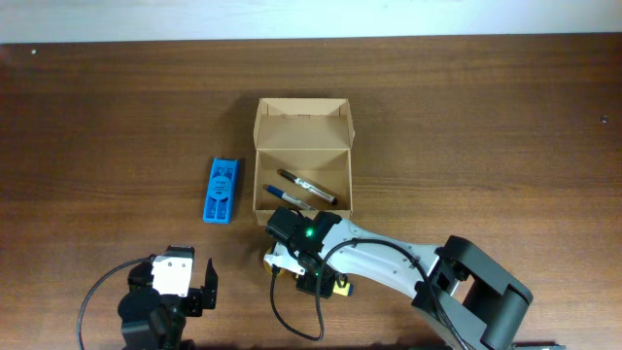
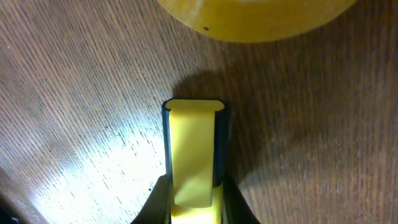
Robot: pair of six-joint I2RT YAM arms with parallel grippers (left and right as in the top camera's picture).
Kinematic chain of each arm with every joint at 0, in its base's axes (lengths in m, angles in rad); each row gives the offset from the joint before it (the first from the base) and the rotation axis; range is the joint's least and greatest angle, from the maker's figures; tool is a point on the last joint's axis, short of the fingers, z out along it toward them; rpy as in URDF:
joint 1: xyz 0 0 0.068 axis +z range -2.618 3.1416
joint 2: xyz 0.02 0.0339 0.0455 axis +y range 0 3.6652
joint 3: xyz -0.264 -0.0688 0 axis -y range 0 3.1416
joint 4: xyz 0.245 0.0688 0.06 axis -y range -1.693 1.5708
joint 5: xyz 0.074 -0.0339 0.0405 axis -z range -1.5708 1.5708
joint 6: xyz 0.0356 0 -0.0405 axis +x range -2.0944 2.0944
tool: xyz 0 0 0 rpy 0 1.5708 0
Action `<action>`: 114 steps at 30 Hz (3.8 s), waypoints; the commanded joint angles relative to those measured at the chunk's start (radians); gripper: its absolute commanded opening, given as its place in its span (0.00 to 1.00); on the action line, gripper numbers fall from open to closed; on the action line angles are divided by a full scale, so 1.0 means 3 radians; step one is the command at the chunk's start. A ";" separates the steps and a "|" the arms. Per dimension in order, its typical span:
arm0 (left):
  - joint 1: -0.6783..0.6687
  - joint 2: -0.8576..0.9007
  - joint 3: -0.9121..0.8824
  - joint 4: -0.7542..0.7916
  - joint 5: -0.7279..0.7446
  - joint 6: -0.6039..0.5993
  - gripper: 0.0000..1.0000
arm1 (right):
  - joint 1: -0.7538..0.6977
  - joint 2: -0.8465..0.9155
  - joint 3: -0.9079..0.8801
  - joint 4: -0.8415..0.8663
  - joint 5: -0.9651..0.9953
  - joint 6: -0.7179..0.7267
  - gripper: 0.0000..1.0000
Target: Pack container
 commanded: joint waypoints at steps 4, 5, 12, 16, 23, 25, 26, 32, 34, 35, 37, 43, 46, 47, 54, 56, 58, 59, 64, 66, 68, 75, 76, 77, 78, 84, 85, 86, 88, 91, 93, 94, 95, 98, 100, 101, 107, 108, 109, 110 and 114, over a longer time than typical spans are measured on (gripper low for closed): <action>0.0020 -0.0019 -0.0023 0.0001 -0.0023 0.0065 1.00 | 0.0042 -0.0125 0.0254 -0.0214 -0.0135 0.0125 0.10; 0.0020 -0.0019 -0.0023 0.0001 -0.0023 0.0065 0.99 | 0.0042 -0.0159 0.0365 -0.0292 -0.0136 0.0126 0.10; 0.0020 -0.0019 -0.0023 0.0001 -0.0023 0.0065 0.99 | 0.0042 -0.0318 0.0872 -0.0604 -0.0108 0.0187 0.11; 0.0020 -0.0019 -0.0023 0.0001 -0.0023 0.0065 1.00 | 0.0042 -0.0351 0.1171 -0.0670 0.0028 0.0198 0.11; 0.0020 -0.0019 -0.0023 0.0001 -0.0023 0.0065 1.00 | 0.0018 -0.0351 0.1684 -0.0655 0.0642 0.0181 0.12; 0.0020 -0.0019 -0.0023 0.0001 -0.0023 0.0065 1.00 | -0.0023 -0.0351 0.1738 -0.0579 0.0834 0.0159 0.15; 0.0020 -0.0019 -0.0023 0.0001 -0.0023 0.0065 0.99 | -0.0048 -0.0351 0.1738 -0.0540 0.0872 0.0113 0.16; 0.0020 -0.0019 -0.0023 0.0001 -0.0023 0.0065 0.99 | -0.0366 -0.0317 0.1736 -0.0268 0.0870 -0.0168 0.19; 0.0020 -0.0019 -0.0023 0.0001 -0.0023 0.0065 1.00 | -0.0481 -0.0294 0.1736 -0.0182 0.0867 -0.0226 0.19; 0.0020 -0.0019 -0.0023 0.0001 -0.0023 0.0065 1.00 | -0.0538 -0.0275 0.1736 -0.0150 0.0837 -0.0270 0.19; 0.0020 -0.0019 -0.0023 0.0001 -0.0023 0.0065 0.99 | -0.0657 -0.0220 0.1736 -0.0104 0.0708 -0.0367 0.19; 0.0020 -0.0019 -0.0023 0.0001 -0.0023 0.0065 1.00 | -0.0843 0.0089 0.1736 -0.0061 0.0552 -0.0509 0.19; 0.0020 -0.0019 -0.0023 0.0001 -0.0023 0.0065 1.00 | -0.0837 0.0286 0.1736 -0.0043 0.0505 -0.0619 0.18; 0.0020 -0.0019 -0.0023 0.0001 -0.0023 0.0065 0.99 | -0.0838 0.0343 0.1736 -0.0032 0.0504 -0.0636 0.18; 0.0020 -0.0019 -0.0023 0.0001 -0.0023 0.0065 1.00 | -0.0838 0.0600 0.1736 -0.0009 0.0440 -0.0632 0.33; 0.0020 -0.0019 -0.0023 0.0001 -0.0023 0.0065 1.00 | -0.0838 0.0599 0.1736 0.0006 0.0427 -0.0631 0.54; 0.0020 -0.0019 -0.0023 0.0001 -0.0023 0.0065 1.00 | -0.0838 0.0589 0.1740 0.0025 0.0429 -0.0629 0.80; 0.0020 -0.0019 -0.0023 0.0001 -0.0023 0.0065 1.00 | -0.0838 0.0584 0.1745 0.0025 0.0429 -0.0628 0.92; 0.0020 -0.0019 -0.0023 0.0001 -0.0023 0.0065 1.00 | -0.0838 0.0313 0.1855 -0.0014 0.0422 -0.0460 0.99; 0.0020 -0.0019 -0.0023 0.0001 -0.0023 0.0065 0.99 | -0.0838 0.0184 0.1881 -0.0053 0.0418 -0.0412 0.99; 0.0020 -0.0019 -0.0023 0.0001 -0.0023 0.0065 1.00 | -0.0838 -0.0015 0.1882 -0.0123 0.0418 -0.0328 0.99; 0.0020 -0.0019 -0.0023 0.0001 -0.0023 0.0065 1.00 | -0.0860 -0.0922 0.1811 -0.0584 0.0420 -0.0164 0.99; 0.0020 -0.0019 -0.0023 0.0001 -0.0023 0.0065 0.99 | -0.0882 -0.1083 0.1754 -0.0601 0.0418 -0.0163 0.99; 0.0020 -0.0019 -0.0023 0.0001 -0.0023 0.0065 1.00 | -0.0919 -0.1274 0.1665 -0.0603 0.0423 -0.0117 0.99; 0.0020 -0.0019 -0.0023 0.0001 -0.0023 0.0065 1.00 | -0.0958 -0.1418 0.1588 -0.0601 0.0429 -0.0075 0.99; 0.0020 -0.0019 -0.0023 0.0001 -0.0023 0.0065 1.00 | -0.1282 -0.2584 0.0863 -0.0495 0.0430 0.0098 0.99; 0.0020 -0.0019 -0.0023 0.0001 -0.0023 0.0065 1.00 | -0.1319 -0.2815 0.0720 -0.0469 0.0430 0.0099 1.00; 0.0020 -0.0019 -0.0023 0.0001 -0.0023 0.0065 1.00 | -0.1340 -0.3007 0.0608 -0.0458 0.0431 0.0099 0.99; 0.0020 -0.0019 -0.0023 0.0001 -0.0023 0.0065 1.00 | -0.1349 -0.3371 0.0384 -0.0454 0.0444 0.0140 0.99; 0.0020 -0.0019 -0.0023 0.0001 -0.0023 0.0065 1.00 | -0.1349 -0.3877 0.0048 -0.0463 0.0506 0.0323 0.99; 0.0020 -0.0019 -0.0023 0.0001 -0.0023 0.0065 1.00 | -0.1348 -0.4184 -0.0169 -0.0493 0.0623 0.0524 0.99; 0.0020 -0.0019 -0.0023 0.0001 -0.0023 0.0065 1.00 | -0.1349 -0.4332 -0.0277 -0.0511 0.0655 0.0603 0.99; 0.0020 -0.0019 -0.0023 0.0001 -0.0023 0.0065 1.00 | -0.1348 -0.4453 -0.0362 -0.0518 0.0670 0.0668 0.99; 0.0020 -0.0019 -0.0023 0.0001 -0.0023 0.0065 0.99 | -0.1345 -0.4849 -0.0626 -0.0515 0.0669 0.0824 0.99; 0.0020 -0.0019 -0.0023 0.0001 -0.0023 0.0065 1.00 | -0.1342 -0.5065 -0.0722 -0.0448 0.0669 0.0942 0.99; 0.0020 -0.0019 -0.0023 0.0001 -0.0023 0.0065 1.00 | -0.1343 -0.5151 -0.0745 -0.0445 0.0669 0.0945 0.99; 0.0020 -0.0019 -0.0023 0.0001 -0.0023 0.0065 1.00 | -0.1343 -0.5365 -0.0755 -0.0436 0.0670 0.0945 0.99; 0.0020 -0.0019 -0.0023 0.0001 -0.0023 0.0065 1.00 | -0.1343 -0.5365 -0.0755 -0.0437 0.0670 0.0945 0.99; 0.0020 -0.0019 -0.0023 0.0001 -0.0023 0.0065 1.00 | -0.1343 -0.5365 -0.0755 -0.0440 0.0670 0.0945 0.99; 0.0020 -0.0019 -0.0023 0.0001 -0.0023 0.0065 0.99 | -0.1343 -0.5365 -0.0755 -0.0440 0.0670 0.0945 0.99; 0.0020 -0.0019 -0.0023 0.0001 -0.0023 0.0065 1.00 | -0.1343 -0.5365 -0.0755 -0.0445 0.0669 0.0945 0.99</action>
